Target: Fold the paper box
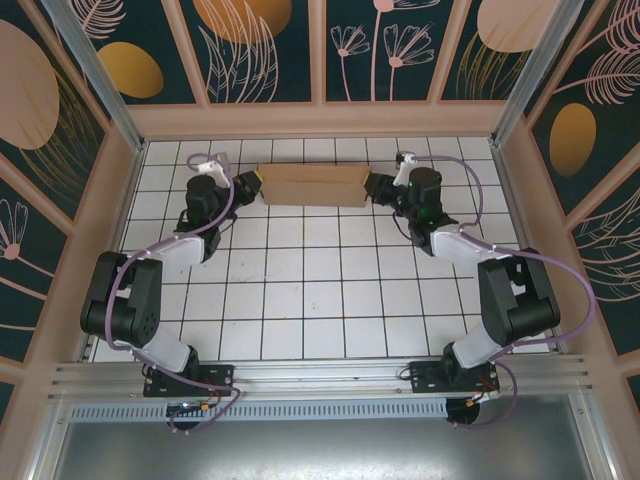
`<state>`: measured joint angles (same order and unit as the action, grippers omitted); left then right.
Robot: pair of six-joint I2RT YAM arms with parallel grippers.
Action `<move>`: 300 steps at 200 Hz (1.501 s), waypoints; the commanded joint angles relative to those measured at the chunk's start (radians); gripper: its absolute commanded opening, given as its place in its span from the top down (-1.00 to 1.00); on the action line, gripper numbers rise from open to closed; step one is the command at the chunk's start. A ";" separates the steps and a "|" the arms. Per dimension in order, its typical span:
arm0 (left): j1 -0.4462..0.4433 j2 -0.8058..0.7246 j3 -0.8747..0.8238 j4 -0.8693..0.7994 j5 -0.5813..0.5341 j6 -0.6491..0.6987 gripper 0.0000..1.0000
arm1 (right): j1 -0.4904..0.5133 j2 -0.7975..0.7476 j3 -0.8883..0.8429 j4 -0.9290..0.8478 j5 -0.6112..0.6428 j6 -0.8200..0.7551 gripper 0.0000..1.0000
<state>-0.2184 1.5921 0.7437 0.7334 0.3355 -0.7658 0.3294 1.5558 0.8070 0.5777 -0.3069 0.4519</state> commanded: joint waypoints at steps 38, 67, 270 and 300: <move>-0.078 -0.018 -0.163 -0.005 0.018 -0.029 0.39 | 0.079 -0.037 -0.238 0.194 -0.004 -0.024 0.46; -0.098 -0.237 -0.304 -0.112 -0.073 -0.076 0.06 | 0.132 -0.219 -0.374 0.150 0.135 -0.036 0.08; -0.097 0.114 -0.001 -0.412 -0.143 0.109 0.28 | 0.084 0.236 0.072 -0.396 0.143 -0.015 0.37; -0.095 0.187 0.078 -0.448 -0.170 0.152 0.25 | 0.071 0.311 0.157 -0.430 0.144 -0.021 0.39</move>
<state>-0.3092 1.7103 0.7635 0.3473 0.1696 -0.6628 0.4030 1.7977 0.9249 0.2508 -0.1642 0.4541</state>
